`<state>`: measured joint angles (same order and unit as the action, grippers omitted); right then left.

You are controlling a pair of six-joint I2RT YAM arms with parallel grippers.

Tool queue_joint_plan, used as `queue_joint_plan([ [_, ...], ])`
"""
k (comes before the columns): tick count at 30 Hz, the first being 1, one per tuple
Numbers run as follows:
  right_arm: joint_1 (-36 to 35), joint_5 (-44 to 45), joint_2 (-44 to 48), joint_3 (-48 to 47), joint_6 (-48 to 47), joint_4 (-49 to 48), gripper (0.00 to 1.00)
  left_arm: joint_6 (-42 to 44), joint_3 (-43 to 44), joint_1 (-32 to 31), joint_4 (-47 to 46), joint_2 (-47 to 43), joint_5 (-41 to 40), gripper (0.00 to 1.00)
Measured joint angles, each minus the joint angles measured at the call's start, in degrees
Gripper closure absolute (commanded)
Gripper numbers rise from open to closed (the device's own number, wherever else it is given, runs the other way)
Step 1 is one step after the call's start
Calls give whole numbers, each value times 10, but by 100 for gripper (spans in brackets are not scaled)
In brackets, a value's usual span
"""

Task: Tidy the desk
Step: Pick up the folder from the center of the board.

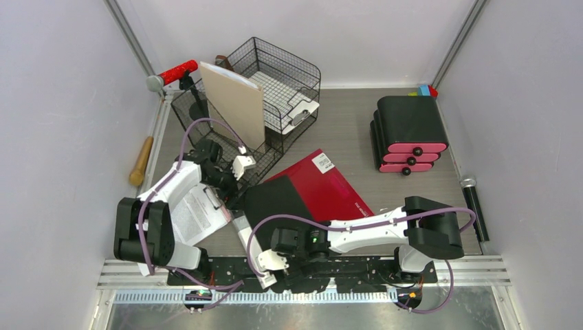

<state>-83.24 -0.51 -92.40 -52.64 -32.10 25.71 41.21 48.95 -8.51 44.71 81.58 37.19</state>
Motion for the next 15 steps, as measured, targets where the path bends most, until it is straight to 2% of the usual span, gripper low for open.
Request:
queue_joint_plan([
  [6, -3, 9, -2, -2, 8, 2, 5, 8, 23, 3, 28, -22, 6, 44],
  [12, -3, 13, -1, -2, 12, 3, 5, 19, 54, 6, 57, -28, 19, 59],
  [15, -3, 14, -1, -2, 12, 3, 4, 28, 63, 7, 65, -28, 24, 72],
])
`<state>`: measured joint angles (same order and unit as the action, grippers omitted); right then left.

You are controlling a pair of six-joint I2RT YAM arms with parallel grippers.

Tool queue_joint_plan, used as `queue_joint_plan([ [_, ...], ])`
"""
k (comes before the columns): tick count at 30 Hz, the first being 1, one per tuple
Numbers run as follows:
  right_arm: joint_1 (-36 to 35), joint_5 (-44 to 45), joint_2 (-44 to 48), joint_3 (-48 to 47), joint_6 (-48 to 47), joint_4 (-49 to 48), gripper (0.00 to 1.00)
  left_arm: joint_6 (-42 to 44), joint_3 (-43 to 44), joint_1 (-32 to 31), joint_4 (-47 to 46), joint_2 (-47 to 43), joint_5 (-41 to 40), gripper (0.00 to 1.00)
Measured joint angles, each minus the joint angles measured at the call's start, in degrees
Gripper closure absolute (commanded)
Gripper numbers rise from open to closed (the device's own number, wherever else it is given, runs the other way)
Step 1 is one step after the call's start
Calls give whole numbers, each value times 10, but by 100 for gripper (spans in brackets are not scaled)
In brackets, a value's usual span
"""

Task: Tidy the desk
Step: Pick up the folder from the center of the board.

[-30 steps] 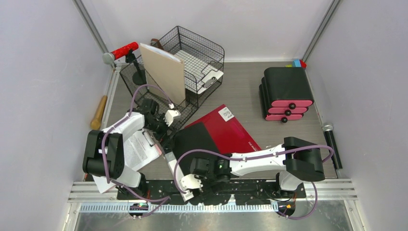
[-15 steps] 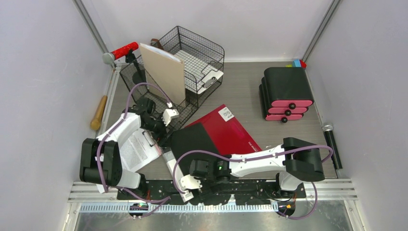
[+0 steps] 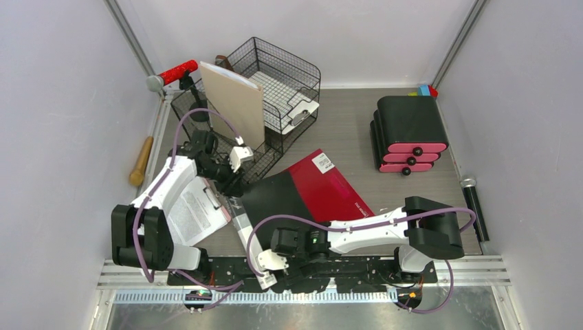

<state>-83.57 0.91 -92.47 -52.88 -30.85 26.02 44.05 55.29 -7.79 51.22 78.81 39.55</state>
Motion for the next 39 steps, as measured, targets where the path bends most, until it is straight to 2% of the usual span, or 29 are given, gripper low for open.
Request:
queue_joint_plan([
  [6, 0, 8, 4, 0, 0, 6, 4, 2, 21, 2, 9, -4, 11, 100],
  [11, 10, 29, 27, 0, -8, 34, 2, -4, 37, 2, 30, -6, 22, 100],
  [16, 43, 41, 94, -5, -31, 87, 0, -24, 68, 2, 65, -6, 38, 100],
  [25, 113, 20, 204, -71, -85, 221, 1, -125, 93, 2, 67, -19, 86, 100],
  [31, 159, 30, 251, -58, -131, 261, 0, -233, 85, 1, -9, -34, 98, 100],
  [39, 244, 76, 363, 58, -159, 238, 0, -358, 50, -7, -120, -29, 102, 100],
])
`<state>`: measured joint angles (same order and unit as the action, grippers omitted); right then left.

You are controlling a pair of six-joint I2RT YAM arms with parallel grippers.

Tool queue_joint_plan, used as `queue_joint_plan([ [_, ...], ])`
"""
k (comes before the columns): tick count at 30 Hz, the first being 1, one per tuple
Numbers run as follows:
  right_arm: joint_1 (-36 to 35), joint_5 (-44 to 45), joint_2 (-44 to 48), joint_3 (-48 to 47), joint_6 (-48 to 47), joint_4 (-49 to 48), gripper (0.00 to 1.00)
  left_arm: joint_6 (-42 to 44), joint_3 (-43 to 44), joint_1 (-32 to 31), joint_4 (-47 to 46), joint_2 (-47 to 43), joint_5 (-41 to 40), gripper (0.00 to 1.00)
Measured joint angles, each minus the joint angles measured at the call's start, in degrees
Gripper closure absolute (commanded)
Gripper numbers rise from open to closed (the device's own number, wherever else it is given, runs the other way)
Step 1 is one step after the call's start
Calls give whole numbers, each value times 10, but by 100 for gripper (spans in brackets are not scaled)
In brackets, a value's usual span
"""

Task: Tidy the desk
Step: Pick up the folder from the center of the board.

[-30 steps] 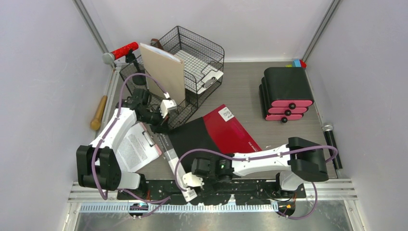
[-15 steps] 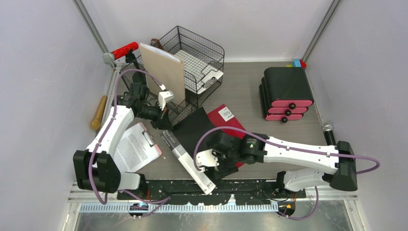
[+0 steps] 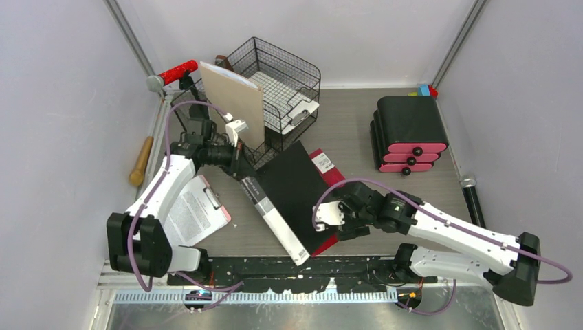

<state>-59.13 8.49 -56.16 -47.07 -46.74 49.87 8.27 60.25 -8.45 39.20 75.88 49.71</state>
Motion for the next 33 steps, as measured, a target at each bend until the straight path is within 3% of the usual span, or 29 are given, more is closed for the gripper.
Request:
queue_joint_plan([
  [5, 20, -12, 49, 22, 1, -4, 1, -59, -11, -2, -53, 26, 1, 100],
  [9, 23, -41, 37, 29, 23, -33, 0, -107, -11, -4, -86, 47, 5, 100],
  [15, -4, -54, -86, -13, 128, -134, 0, -174, -11, -11, -107, 73, -2, 100],
  [22, -131, 56, -242, -122, 225, -248, 0, -232, -11, -13, -106, 72, -35, 100],
  [33, -189, 167, -369, -239, 348, -254, 0, -303, 8, -14, -80, 65, -82, 100],
])
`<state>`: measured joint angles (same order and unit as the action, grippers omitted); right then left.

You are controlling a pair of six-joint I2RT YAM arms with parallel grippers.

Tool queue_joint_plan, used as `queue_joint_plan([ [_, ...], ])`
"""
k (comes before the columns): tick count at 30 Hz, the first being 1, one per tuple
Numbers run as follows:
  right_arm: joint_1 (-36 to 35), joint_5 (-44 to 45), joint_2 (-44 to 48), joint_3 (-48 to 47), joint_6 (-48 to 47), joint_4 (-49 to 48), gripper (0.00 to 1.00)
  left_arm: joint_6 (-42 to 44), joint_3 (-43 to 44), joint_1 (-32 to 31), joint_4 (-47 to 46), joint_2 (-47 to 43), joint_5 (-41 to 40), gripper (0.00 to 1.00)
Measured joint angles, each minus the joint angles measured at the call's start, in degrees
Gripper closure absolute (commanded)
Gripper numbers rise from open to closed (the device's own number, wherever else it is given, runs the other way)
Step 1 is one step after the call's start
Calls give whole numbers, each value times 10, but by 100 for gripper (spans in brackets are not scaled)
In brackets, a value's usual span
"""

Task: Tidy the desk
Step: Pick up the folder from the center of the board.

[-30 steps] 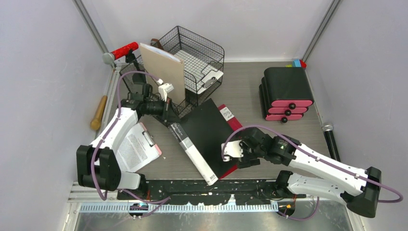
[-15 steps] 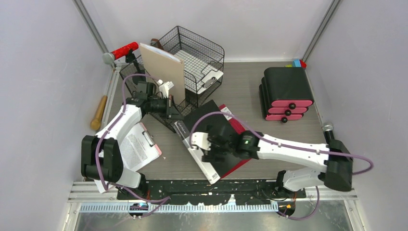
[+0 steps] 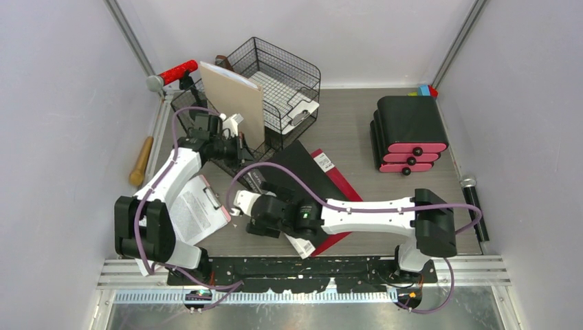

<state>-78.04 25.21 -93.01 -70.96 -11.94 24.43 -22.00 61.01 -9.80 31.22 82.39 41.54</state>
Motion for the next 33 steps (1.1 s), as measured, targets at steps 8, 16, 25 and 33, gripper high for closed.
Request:
queue_joint_plan([
  [8, -22, 79, -78, -2, 19, -11, 0, -7, 5, -4, 8, -18, 0, 100],
  [16, -23, 165, -105, 0, -4, -43, 4, -6, 5, -10, 8, -45, 0, 100],
  [25, -11, 201, -99, 20, -43, -73, 27, 16, 5, -12, 16, -70, -2, 100],
  [33, 15, 191, -25, 38, -57, -56, 57, 64, 9, -12, 24, -75, 3, 100],
])
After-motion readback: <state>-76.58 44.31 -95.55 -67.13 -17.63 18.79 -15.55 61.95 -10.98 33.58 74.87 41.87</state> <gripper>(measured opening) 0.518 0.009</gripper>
